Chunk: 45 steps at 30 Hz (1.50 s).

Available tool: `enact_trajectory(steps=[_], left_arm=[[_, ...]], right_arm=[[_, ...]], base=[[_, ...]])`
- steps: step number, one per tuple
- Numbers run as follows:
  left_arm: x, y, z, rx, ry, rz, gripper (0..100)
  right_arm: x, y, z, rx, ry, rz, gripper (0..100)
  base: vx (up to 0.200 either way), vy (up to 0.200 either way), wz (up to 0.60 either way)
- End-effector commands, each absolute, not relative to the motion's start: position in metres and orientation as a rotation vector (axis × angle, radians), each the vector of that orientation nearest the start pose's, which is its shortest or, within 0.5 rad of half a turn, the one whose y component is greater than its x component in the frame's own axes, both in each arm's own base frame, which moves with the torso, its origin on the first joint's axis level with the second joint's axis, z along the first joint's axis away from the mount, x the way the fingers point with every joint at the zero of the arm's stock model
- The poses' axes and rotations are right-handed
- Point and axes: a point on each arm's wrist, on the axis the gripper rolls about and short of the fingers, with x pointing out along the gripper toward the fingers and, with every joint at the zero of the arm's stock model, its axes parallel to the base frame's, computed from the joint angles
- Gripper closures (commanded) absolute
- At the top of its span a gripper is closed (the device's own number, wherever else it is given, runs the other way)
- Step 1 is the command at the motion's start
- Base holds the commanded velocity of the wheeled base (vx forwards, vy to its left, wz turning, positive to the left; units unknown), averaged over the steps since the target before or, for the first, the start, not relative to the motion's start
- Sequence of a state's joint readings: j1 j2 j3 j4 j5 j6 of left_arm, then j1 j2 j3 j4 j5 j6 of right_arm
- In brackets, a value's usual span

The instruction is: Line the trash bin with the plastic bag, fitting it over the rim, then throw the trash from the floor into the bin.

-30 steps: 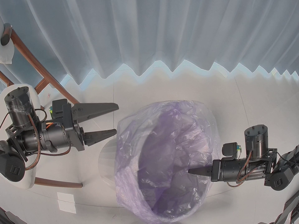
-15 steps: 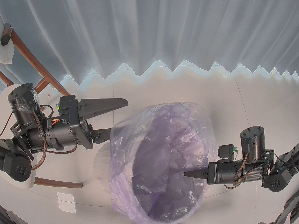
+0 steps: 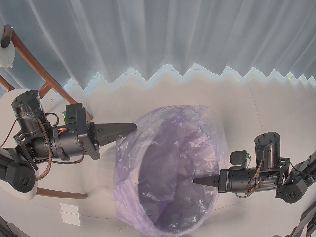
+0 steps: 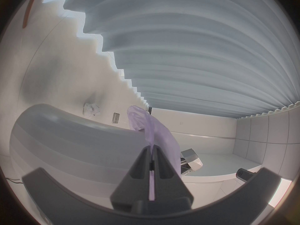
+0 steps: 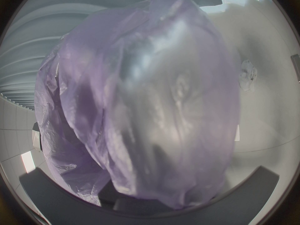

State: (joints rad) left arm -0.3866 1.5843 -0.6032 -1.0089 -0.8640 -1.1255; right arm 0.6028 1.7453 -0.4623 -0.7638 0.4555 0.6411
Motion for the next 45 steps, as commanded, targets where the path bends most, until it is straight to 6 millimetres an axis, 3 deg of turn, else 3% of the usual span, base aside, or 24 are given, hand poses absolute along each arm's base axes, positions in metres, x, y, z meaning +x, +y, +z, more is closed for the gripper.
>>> enact_trajectory(steps=[1, 12, 30, 31, 37, 41, 45], left_arm=[[0.233, -0.113, 0.198, -0.964, 0.678, -1.117, 100], [0.237, -0.081, 0.179, -1.002, 0.671, -0.974, 100], [0.243, -0.064, 0.175, -1.013, 0.620, -0.917, 100], [0.243, -0.064, 0.177, -1.009, 0.607, -0.924, 0], [0.242, -0.051, 0.184, -1.017, 0.538, -0.875, 0], [0.212, -0.039, 0.199, -1.009, 0.473, -0.878, 0], [0.187, -0.048, 0.200, -0.995, 0.496, -0.944, 0]], right_arm=[[0.210, 0.156, 0.101, 0.531, 0.836, 0.826, 100], [0.211, 0.155, 0.112, 0.633, 0.756, 0.843, 100], [0.213, 0.154, 0.117, 0.695, 0.740, 0.840, 100], [0.213, 0.155, 0.117, 0.695, 0.739, 0.841, 100], [0.217, 0.153, 0.114, 0.703, 0.746, 0.812, 100], [0.232, 0.151, 0.105, 0.716, 0.753, 0.751, 100], [0.247, 0.158, 0.101, 0.777, 0.733, 0.639, 100]], base=[[0.000, 0.000, 0.00], [0.000, 0.000, 0.00], [0.000, 0.000, 0.00], [0.000, 0.000, 0.00], [0.000, 0.000, 0.00], [0.000, 0.000, 0.00], [0.000, 0.000, 0.00]])
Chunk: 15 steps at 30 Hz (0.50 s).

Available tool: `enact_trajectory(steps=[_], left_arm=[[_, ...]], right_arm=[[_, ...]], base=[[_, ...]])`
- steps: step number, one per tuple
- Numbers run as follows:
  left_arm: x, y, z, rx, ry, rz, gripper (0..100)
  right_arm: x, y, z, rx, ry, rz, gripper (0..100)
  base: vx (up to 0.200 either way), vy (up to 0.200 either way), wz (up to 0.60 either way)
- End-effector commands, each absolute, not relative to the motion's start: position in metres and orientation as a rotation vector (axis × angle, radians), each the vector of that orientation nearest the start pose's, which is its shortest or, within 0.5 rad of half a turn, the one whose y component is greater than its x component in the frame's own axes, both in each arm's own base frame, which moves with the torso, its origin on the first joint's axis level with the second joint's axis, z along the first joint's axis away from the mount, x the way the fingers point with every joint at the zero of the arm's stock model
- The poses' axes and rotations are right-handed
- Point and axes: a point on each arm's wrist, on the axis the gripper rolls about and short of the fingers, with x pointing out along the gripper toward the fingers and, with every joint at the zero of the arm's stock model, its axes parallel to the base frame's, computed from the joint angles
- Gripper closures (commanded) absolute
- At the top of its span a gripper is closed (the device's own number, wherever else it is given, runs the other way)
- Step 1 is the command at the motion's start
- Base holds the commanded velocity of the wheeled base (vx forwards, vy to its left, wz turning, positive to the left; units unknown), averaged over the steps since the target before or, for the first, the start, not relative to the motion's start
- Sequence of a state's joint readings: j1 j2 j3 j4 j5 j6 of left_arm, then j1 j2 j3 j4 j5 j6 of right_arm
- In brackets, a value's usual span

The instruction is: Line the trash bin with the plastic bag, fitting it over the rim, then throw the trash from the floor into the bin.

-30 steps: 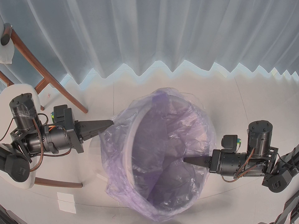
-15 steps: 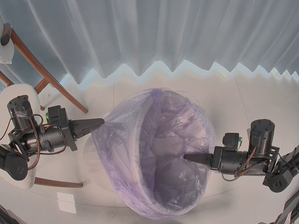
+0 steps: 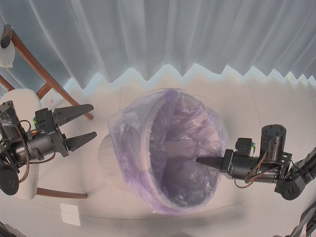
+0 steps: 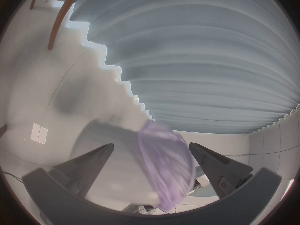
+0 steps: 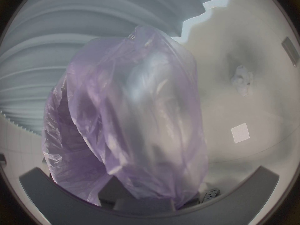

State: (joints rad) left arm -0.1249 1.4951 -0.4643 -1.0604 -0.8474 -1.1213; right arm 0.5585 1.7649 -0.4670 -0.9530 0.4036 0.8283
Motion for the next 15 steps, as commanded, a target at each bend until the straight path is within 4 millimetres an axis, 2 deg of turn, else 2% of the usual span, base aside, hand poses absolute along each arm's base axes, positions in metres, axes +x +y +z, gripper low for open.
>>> enact_trajectory(steps=[1, 7, 10, 15], left_arm=[[0.186, -0.050, 0.200, -0.994, 0.502, -0.954, 0], [0.182, -0.067, 0.196, -0.981, 0.569, -1.029, 0], [0.184, -0.070, 0.195, -0.979, 0.583, -1.040, 0], [0.199, -0.086, 0.197, -0.967, 0.615, -1.088, 0]], right_arm=[[0.249, 0.159, 0.101, 0.790, 0.733, 0.628, 100], [0.253, 0.164, 0.108, 0.978, 0.767, 0.557, 100], [0.252, 0.163, 0.107, 1.018, 0.777, 0.535, 100], [0.249, 0.162, 0.105, 1.069, 0.800, 0.504, 100]], base=[[0.000, 0.000, 0.00], [0.000, 0.000, 0.00], [0.000, 0.000, 0.00], [0.000, 0.000, 0.00]])
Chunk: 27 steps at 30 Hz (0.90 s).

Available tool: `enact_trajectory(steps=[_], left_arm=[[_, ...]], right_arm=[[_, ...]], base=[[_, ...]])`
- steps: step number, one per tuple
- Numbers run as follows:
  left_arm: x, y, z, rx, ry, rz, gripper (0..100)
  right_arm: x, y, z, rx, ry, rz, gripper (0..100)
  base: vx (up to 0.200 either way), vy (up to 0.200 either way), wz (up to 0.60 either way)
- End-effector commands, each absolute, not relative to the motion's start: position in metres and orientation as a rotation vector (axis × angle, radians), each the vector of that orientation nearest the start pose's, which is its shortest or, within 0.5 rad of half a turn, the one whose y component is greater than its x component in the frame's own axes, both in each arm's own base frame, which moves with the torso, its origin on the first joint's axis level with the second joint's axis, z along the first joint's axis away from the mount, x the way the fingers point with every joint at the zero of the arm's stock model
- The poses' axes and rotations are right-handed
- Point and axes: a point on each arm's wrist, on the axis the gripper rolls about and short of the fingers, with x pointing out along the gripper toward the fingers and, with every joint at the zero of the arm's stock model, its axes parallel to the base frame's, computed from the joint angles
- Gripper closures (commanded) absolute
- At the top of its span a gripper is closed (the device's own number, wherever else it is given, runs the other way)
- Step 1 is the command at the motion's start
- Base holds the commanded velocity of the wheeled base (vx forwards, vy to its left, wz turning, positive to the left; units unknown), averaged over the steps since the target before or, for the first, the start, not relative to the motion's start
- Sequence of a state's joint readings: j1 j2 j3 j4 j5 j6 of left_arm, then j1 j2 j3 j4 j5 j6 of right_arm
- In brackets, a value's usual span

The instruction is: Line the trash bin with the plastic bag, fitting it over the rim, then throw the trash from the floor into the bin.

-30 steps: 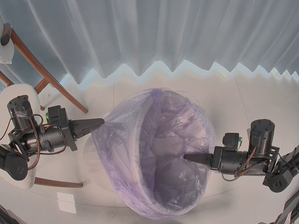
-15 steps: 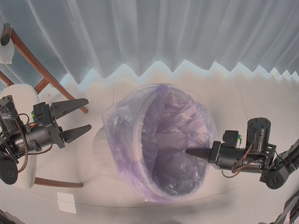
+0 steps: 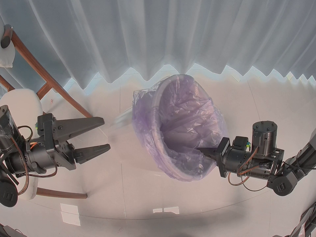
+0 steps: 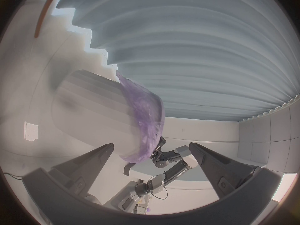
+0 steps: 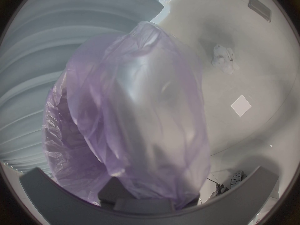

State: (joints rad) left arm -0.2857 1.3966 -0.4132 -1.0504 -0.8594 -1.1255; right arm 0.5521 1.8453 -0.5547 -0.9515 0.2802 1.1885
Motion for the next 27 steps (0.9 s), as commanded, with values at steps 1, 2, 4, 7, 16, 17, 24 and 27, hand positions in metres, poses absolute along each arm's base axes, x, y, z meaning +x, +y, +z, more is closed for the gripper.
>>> enact_trajectory(steps=[1, 2, 4, 7, 16, 17, 24, 27], left_arm=[[0.202, -0.090, 0.197, -0.965, 0.622, -1.098, 0], [0.205, -0.095, 0.197, -0.959, 0.628, -1.113, 0], [0.214, -0.105, 0.194, -0.948, 0.646, -1.129, 0], [0.226, -0.115, 0.194, -0.942, 0.654, -1.146, 0], [0.248, -0.125, 0.200, -0.944, 0.637, -1.161, 0], [0.248, -0.125, 0.200, -0.944, 0.637, -1.161, 0], [0.248, -0.125, 0.201, -0.943, 0.633, -1.161, 0], [0.247, -0.124, 0.202, -0.942, 0.629, -1.163, 100]], right_arm=[[0.248, 0.162, 0.105, 1.071, 0.804, 0.505, 100], [0.247, 0.163, 0.104, 1.070, 0.810, 0.506, 100], [0.244, 0.166, 0.104, 1.065, 0.818, 0.518, 100], [0.243, 0.168, 0.105, 1.062, 0.821, 0.525, 100], [0.243, 0.173, 0.106, 1.059, 0.820, 0.542, 100], [0.243, 0.173, 0.106, 1.057, 0.821, 0.542, 100], [0.243, 0.172, 0.104, 1.055, 0.826, 0.538, 100], [0.243, 0.173, 0.105, 1.054, 0.824, 0.539, 100]], base=[[0.000, 0.000, 0.00], [0.000, 0.000, 0.00], [0.000, 0.000, 0.00], [0.000, 0.000, 0.00], [0.000, 0.000, 0.00], [0.000, 0.000, 0.00], [0.000, 0.000, 0.00], [0.000, 0.000, 0.00]])
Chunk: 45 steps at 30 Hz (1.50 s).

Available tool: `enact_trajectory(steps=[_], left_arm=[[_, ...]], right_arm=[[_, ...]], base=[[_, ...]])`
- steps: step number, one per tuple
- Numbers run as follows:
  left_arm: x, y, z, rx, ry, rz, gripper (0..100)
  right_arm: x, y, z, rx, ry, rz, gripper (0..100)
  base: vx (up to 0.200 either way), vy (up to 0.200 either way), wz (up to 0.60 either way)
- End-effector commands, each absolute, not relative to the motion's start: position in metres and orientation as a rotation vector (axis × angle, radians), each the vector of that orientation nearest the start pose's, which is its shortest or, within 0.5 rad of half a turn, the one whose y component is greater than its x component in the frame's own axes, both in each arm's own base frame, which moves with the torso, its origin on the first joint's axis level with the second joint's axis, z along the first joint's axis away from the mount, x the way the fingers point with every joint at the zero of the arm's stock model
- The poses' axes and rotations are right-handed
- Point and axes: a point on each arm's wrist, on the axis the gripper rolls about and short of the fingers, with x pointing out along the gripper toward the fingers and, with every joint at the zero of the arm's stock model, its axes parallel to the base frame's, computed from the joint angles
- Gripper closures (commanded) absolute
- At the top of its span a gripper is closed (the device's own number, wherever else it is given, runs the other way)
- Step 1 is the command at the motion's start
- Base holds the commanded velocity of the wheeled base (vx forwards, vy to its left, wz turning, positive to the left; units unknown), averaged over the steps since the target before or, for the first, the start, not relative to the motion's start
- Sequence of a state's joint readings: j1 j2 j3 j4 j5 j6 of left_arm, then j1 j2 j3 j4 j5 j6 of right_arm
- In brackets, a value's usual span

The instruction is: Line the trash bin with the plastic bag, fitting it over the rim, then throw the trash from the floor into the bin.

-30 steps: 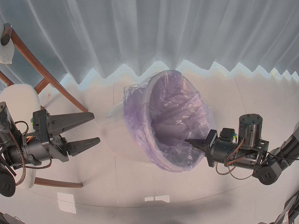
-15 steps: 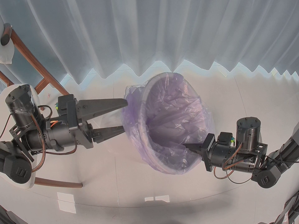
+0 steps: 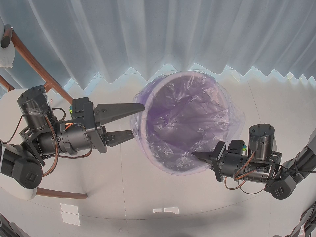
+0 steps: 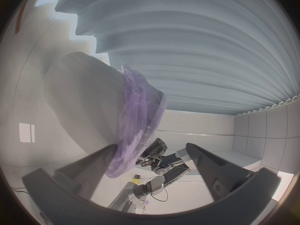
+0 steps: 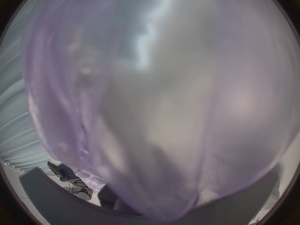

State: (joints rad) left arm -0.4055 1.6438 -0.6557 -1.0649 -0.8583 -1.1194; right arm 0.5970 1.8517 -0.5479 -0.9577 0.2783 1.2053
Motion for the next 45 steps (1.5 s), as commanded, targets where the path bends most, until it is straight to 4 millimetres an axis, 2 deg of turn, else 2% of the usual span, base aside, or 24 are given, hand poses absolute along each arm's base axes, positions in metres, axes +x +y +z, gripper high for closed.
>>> enact_trajectory(steps=[1, 13, 21, 28, 34, 45], left_arm=[[0.246, -0.124, 0.202, -0.942, 0.629, -1.163, 100], [0.244, -0.123, 0.201, -0.942, 0.627, -1.153, 100], [0.247, -0.107, 0.200, -0.954, 0.598, -1.100, 100], [0.246, -0.105, 0.199, -0.954, 0.598, -1.090, 100], [0.249, -0.094, 0.190, -0.970, 0.607, -1.037, 100], [0.257, -0.080, 0.185, -0.987, 0.591, -0.974, 100]], right_arm=[[0.243, 0.173, 0.105, 1.054, 0.824, 0.539, 100], [0.244, 0.173, 0.106, 1.056, 0.817, 0.544, 100], [0.239, 0.169, 0.112, 1.081, 0.818, 0.550, 100], [0.238, 0.169, 0.112, 1.085, 0.833, 0.559, 100], [0.228, 0.164, 0.121, 1.097, 0.857, 0.611, 100], [0.212, 0.155, 0.129, 1.114, 0.903, 0.684, 100]], base=[[0.000, 0.000, 0.00], [0.000, 0.000, 0.00], [0.000, 0.000, 0.00], [0.000, 0.000, 0.00], [0.000, 0.000, 0.00], [0.000, 0.000, 0.00]])
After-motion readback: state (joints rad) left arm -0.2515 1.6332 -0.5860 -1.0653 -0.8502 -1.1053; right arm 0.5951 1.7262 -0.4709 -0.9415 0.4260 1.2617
